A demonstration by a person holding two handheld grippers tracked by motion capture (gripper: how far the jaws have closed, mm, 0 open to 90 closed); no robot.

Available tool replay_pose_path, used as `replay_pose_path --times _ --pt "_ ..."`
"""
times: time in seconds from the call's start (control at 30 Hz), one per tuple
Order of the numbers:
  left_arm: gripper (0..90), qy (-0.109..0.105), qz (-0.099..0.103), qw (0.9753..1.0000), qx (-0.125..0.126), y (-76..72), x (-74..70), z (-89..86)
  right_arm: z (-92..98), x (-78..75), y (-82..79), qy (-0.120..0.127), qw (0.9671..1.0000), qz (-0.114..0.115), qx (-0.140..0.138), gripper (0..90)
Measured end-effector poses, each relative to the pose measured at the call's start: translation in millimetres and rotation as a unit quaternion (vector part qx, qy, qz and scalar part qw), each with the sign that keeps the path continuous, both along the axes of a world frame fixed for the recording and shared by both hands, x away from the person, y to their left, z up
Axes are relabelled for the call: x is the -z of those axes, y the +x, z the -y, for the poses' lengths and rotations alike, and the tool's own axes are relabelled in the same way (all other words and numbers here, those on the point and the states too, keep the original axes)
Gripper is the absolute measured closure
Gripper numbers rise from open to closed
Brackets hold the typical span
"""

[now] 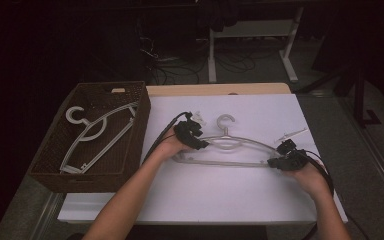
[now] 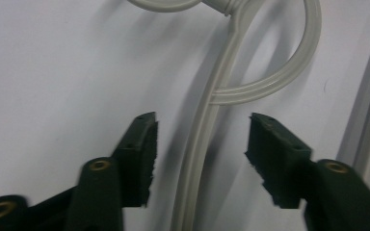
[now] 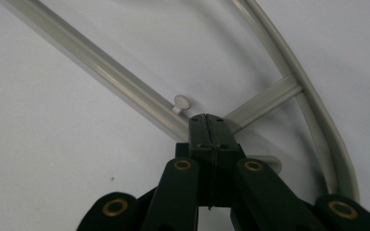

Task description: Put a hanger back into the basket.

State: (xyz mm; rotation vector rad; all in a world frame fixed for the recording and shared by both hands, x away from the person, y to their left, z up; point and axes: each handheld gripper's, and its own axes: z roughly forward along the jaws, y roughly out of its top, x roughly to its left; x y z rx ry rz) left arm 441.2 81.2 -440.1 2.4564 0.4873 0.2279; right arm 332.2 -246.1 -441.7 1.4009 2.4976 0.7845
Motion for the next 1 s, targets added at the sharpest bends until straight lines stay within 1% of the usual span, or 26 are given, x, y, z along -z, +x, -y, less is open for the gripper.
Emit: replay_pose_path --times 0.13,0.17,0.23,0.27,0.37,0.43,0.5,0.63,0.7,0.73,0.8,0.83,0.87,0.9,0.93,1.0 --pt "59.1 0.012 0.008 0.9999 0.008 1.1 4.4 4.5 0.5 0.2 0.1 0.002 1.0000 0.000 -0.001 89.6" --pt "61.6 0.011 0.009 0.9999 0.007 1.2 5.2 5.4 0.4 0.2 0.1 0.002 1.0000 0.000 -0.001 89.6" --pt "66.4 0.017 0.016 0.9997 0.009 1.4 5.9 7.1 0.5 0.3 0.3 0.002 1.0000 0.000 -0.001 89.6" --pt "68.6 0.016 0.017 0.9997 0.009 1.5 6.5 8.1 0.6 0.3 0.3 0.002 1.0000 0.000 -0.001 89.6" --pt "73.8 0.019 0.027 0.9994 0.006 1.5 6.9 9.5 0.6 0.3 0.2 0.002 1.0000 0.000 0.000 89.6" --pt "74.9 0.018 0.026 0.9995 0.011 2.5 6.9 8.8 0.7 0.4 0.3 0.003 1.0000 0.000 0.000 89.6" --pt "75.8 0.024 0.032 0.9990 0.020 1.4 6.0 8.7 0.8 0.2 0.3 0.003 1.0000 0.000 -0.001 89.6" --pt "77.9 0.028 0.028 0.9986 0.035 -1.4 5.0 6.1 2.3 -1.7 -0.4 0.009 1.0000 0.003 -0.002 89.5" --pt "79.0 0.025 0.022 0.9986 0.042 -3.6 5.7 3.2 2.2 -2.5 -0.1 0.007 1.0000 0.006 -0.002 89.5" --pt "80.0 0.020 0.020 0.9987 0.043 -4.9 6.3 1.6 2.1 -3.1 0.3 0.007 0.9999 0.009 -0.003 89.5" --pt "81.3 0.013 0.016 0.9995 0.026 -5.5 5.7 -2.6 2.0 -3.5 0.9 0.008 0.9999 0.010 -0.005 89.5" --pt "81.4 0.004 0.012 0.9996 0.025 -5.1 5.8 -5.4 2.3 -3.9 0.9 0.011 0.9998 0.012 -0.006 89.4" --pt "81.4 0.004 0.012 0.9996 0.025 -5.1 5.8 -5.4 2.3 -3.9 0.9 0.011 0.9998 0.012 -0.006 89.4" --pt "81.4 -0.002 0.007 0.9998 0.016 -4.9 4.5 -9.6 2.7 -5.1 0.5 0.016 0.9998 0.014 -0.006 89.4" --pt "81.5 -0.003 0.005 0.9999 0.012 -5.3 3.1 -10.9 3.3 -7.7 -0.4 0.024 0.9995 0.020 -0.006 89.1" --pt "81.5 -0.013 0.005 0.9999 0.002 -6.5 -0.9 -13.7 3.7 -9.3 -1.1 0.031 0.9992 0.024 -0.007 86.2"
